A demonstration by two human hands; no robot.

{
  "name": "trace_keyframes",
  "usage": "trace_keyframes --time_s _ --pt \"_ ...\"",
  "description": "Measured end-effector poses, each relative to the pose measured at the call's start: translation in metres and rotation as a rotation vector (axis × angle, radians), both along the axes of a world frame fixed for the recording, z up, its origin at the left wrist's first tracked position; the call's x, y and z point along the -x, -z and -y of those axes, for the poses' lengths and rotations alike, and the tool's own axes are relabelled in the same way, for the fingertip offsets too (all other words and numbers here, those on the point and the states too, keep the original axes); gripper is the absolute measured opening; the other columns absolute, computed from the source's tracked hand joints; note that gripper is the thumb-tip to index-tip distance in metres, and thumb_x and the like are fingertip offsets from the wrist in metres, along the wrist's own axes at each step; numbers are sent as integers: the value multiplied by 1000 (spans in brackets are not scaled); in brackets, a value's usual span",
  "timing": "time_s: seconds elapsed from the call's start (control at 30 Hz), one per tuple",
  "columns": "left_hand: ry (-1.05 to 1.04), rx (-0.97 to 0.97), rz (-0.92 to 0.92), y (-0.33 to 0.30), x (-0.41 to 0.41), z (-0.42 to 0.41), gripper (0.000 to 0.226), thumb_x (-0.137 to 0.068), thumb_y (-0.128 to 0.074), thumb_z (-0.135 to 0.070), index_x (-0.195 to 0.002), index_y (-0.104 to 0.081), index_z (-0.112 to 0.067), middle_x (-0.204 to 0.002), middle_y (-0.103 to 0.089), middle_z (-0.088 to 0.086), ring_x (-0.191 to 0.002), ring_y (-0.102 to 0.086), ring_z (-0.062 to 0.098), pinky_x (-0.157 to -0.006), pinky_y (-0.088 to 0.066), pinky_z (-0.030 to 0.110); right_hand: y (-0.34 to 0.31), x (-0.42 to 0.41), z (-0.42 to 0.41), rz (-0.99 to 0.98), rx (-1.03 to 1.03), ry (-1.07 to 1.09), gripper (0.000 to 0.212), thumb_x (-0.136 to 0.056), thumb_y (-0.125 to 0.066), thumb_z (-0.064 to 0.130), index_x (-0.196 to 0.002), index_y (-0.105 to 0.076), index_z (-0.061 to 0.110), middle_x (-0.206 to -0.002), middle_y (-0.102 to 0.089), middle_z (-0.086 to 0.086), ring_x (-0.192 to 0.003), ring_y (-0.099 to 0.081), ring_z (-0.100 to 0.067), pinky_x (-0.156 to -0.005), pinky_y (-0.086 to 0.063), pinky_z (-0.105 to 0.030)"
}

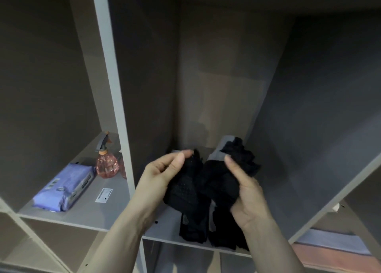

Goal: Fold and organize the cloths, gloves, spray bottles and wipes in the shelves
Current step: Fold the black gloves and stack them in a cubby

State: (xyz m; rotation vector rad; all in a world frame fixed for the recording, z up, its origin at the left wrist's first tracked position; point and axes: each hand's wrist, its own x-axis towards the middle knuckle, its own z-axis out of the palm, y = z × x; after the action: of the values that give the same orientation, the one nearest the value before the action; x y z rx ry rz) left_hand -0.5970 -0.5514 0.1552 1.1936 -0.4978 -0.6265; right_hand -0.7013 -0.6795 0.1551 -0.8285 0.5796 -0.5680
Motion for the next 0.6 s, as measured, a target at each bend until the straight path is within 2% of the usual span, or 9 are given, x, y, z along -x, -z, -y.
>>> trace_keyframes --time_s 0.07,0.13,0.2,0.27,0.33,0.4,0.47,0.53,0.6 --pt "-15 66 16 -1 -6 -4 41 -78 -64 -14 -118 -67 -18 -112 -72 5 -102 -68 17 -89 -54 24 -2 8 8 14 -60 -35 40 -81 -68 29 -112 -69 4 -110 -70 -18 -96 -70 -30 -74 -58 -37" --pt "2 132 31 -2 -10 -5 58 -75 -63 -1 -129 -58 -23 -116 -70 3 -103 -67 16 -87 -54 23 2 15 13 24 -136 -142 43 -81 -68 31 -115 -68 3 -118 -66 -20 -99 -69 -31 -82 -57 -41" --pt "30 198 7 -1 -10 -3 71 -74 -62 4 -136 -49 -28 -113 -71 8 -100 -68 19 -82 -56 25 8 20 11 41 -208 -291 50 -79 -75 29 -120 -65 3 -127 -61 -21 -111 -63 -33 -94 -52 -46" --pt "52 244 -59 2 -10 0 81 -72 -62 6 -141 -41 -31 -109 -71 12 -97 -69 21 -82 -57 28 13 20 4 55 -232 -417 57 -77 -73 28 -126 -61 2 -133 -57 -21 -121 -56 -35 -102 -45 -48" --pt "38 223 -123 6 -10 3 85 -70 -63 5 -145 -35 -24 -103 -73 10 -93 -70 19 -83 -56 27 13 17 -2 79 -220 -472 59 -81 -68 28 -132 -55 1 -138 -52 -22 -127 -51 -36 -108 -38 -49" --pt "16 169 -169 9 -10 4 79 -69 -64 3 -142 -39 -12 -97 -75 8 -90 -71 16 -81 -57 23 15 14 -1 119 -232 -443 59 -83 -68 28 -134 -53 3 -140 -50 -21 -130 -48 -35 -111 -35 -50" --pt "-4 134 -209 12 -11 2 61 -72 -63 5 -131 -53 -5 -94 -75 11 -85 -72 17 -72 -58 22 16 14 4 183 -260 -406 53 -81 -72 23 -129 -59 5 -134 -56 -20 -124 -54 -34 -109 -37 -51" --pt "-66 118 -227 16 -12 1 48 -78 -60 9 -124 -59 -5 -95 -75 14 -84 -72 20 -67 -58 24 18 17 9 194 -254 -401 39 -76 -78 20 -110 -68 4 -114 -66 -21 -111 -62 -33 -106 -41 -52" --pt "-122 116 -206 18 -12 2 50 -82 -57 12 -127 -59 -10 -98 -74 16 -86 -71 21 -72 -59 27 21 19 9 96 -180 -435 46 -69 -83 22 -108 -68 2 -110 -65 -23 -108 -62 -36 -107 -39 -52"
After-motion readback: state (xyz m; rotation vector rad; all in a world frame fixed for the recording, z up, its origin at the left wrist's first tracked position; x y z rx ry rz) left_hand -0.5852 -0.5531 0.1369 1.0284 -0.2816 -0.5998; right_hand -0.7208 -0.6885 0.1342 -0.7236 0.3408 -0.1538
